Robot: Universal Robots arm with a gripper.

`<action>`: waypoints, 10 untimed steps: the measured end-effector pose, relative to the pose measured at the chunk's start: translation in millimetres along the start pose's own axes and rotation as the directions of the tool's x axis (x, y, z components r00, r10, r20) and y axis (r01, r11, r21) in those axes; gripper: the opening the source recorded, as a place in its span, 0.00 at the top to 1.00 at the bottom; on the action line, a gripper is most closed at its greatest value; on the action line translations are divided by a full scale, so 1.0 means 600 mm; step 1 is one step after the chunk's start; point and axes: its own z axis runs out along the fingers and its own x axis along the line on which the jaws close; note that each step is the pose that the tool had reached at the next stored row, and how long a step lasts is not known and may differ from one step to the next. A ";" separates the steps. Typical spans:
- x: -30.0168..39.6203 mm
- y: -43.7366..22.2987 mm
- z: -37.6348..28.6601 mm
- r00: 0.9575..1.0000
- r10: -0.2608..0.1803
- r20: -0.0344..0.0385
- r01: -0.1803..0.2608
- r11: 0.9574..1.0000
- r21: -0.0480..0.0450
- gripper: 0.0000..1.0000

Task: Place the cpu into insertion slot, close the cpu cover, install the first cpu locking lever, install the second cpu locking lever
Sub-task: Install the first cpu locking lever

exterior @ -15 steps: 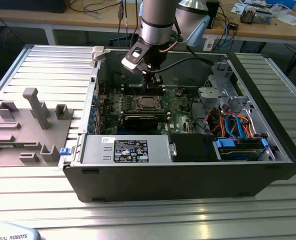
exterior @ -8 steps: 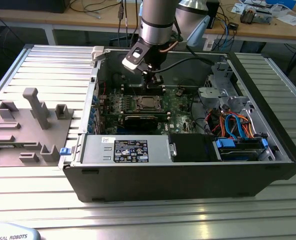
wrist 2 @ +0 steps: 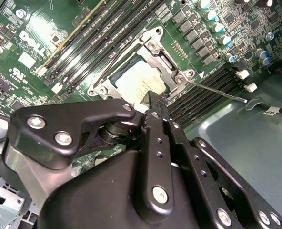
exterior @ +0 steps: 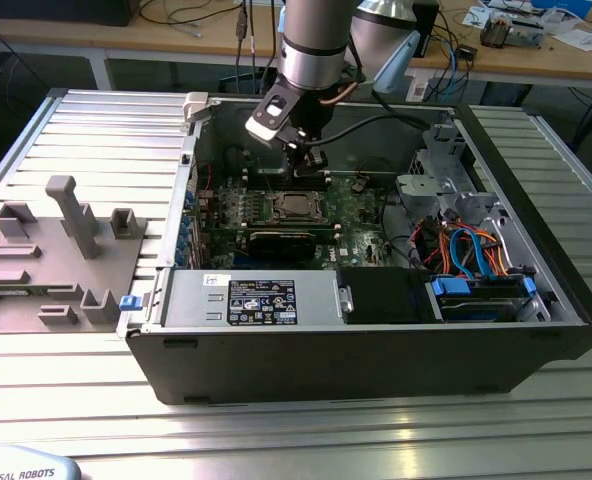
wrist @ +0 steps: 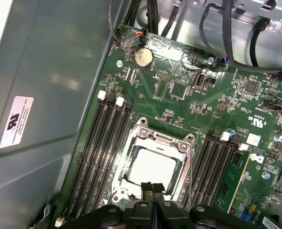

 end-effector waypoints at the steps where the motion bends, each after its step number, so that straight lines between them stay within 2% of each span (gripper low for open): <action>1: 0.000 0.000 0.000 1.000 -0.003 0.000 0.003 1.000 0.000 0.89; 10: 0.000 0.000 0.000 0.999 -0.045 0.001 0.045 0.999 0.002 0.89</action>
